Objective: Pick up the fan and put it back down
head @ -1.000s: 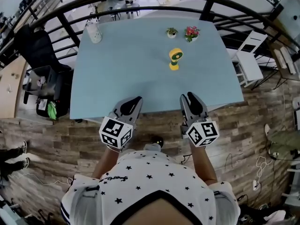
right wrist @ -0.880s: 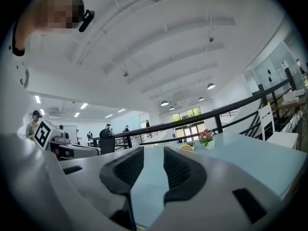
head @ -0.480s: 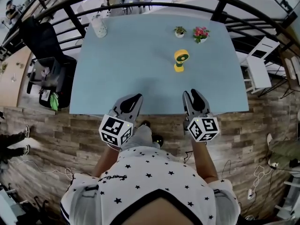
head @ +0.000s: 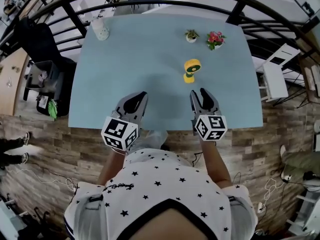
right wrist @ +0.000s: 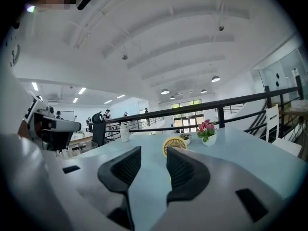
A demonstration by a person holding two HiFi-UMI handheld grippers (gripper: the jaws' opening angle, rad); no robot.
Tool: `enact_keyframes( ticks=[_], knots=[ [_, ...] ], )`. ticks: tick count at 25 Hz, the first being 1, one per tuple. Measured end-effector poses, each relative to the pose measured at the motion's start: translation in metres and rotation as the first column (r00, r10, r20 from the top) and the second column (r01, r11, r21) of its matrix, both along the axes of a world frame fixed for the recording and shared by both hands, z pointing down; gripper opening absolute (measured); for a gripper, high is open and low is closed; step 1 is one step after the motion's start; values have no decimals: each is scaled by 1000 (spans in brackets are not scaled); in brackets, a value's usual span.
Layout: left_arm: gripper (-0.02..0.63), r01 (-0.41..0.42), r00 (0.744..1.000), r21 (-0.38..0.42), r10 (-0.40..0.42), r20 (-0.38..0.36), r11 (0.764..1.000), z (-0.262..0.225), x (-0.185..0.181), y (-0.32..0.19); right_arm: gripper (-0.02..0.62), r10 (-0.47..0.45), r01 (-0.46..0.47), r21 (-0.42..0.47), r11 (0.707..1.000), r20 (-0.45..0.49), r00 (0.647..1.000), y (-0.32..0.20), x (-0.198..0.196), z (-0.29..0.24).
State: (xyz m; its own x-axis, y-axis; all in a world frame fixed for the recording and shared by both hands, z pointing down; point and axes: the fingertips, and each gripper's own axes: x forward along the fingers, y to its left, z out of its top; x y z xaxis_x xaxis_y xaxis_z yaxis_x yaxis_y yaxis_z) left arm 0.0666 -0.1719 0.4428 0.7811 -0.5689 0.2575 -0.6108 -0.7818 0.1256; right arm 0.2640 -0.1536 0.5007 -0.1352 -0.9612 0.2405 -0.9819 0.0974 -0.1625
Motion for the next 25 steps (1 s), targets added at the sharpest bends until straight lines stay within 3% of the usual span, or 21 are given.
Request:
enact_keyframes(
  ticks=[14,25],
  knots=[
    [29,105,994,-59,-103,33,993,24,-3,-63,193,-1,-13,-140,990,-99,995,-80,27,71],
    [29,180,982,-76,-175,66,981,35,-17,-85,206,15,-58,-220,974,-191,982,-109,42,119]
  ],
)
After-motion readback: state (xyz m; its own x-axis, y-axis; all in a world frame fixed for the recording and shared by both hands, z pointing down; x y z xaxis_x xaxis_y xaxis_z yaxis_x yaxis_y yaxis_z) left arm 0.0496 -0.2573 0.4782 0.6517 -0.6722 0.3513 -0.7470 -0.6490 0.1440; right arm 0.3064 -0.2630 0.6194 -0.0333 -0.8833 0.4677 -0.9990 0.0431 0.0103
